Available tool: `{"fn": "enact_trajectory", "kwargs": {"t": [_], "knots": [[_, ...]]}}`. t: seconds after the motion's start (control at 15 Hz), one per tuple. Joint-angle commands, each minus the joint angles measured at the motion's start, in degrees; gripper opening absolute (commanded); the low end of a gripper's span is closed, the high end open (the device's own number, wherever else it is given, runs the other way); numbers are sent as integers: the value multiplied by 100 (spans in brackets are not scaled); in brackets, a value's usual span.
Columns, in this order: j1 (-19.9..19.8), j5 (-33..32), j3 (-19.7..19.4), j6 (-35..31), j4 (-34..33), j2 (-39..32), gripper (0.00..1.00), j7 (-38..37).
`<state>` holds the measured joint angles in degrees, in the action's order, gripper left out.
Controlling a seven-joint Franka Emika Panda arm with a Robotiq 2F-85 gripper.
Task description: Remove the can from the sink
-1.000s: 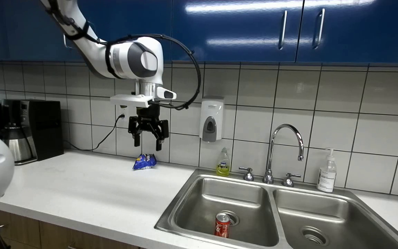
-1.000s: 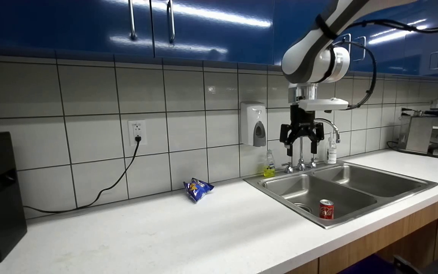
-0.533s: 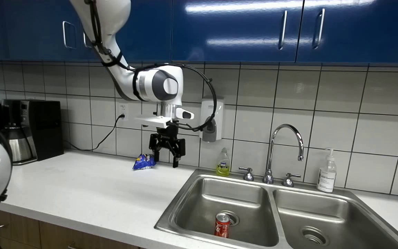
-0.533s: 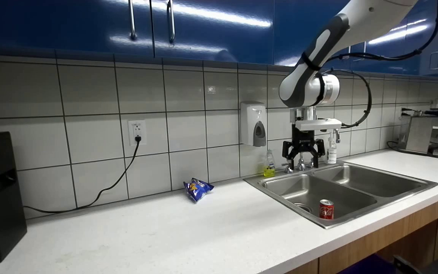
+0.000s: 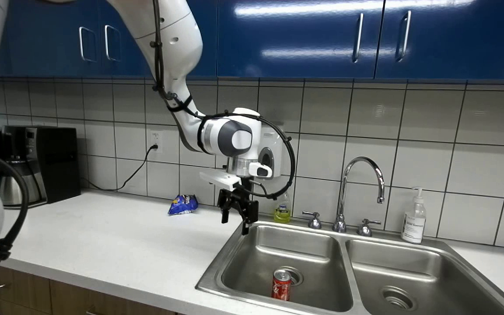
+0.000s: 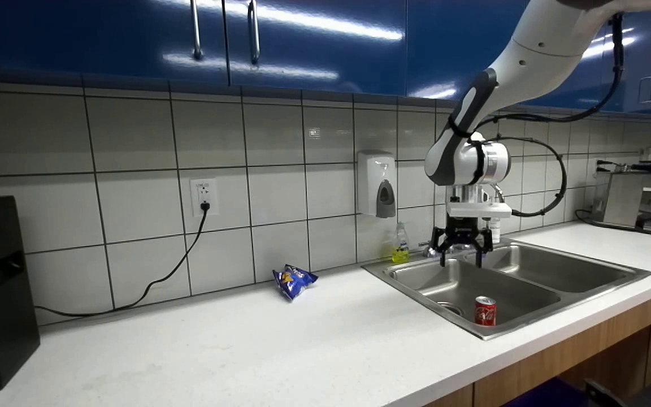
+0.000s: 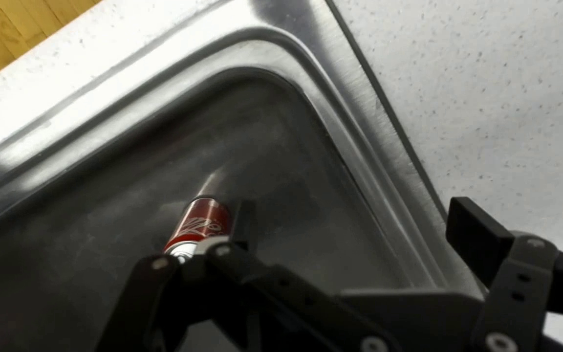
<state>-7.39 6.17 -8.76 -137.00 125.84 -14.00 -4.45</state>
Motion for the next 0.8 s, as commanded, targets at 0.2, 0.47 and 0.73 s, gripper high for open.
{"fn": "enact_trajectory", "kwargs": {"t": [0.2, 0.47, 0.73], "knots": [[-419, 270, -139, -347, -432, -792, 100, 0], [-599, 243, -148, -272, -685, -1086, 100, 133], [-755, 280, -90, -163, -969, -1365, 100, 342]]}}
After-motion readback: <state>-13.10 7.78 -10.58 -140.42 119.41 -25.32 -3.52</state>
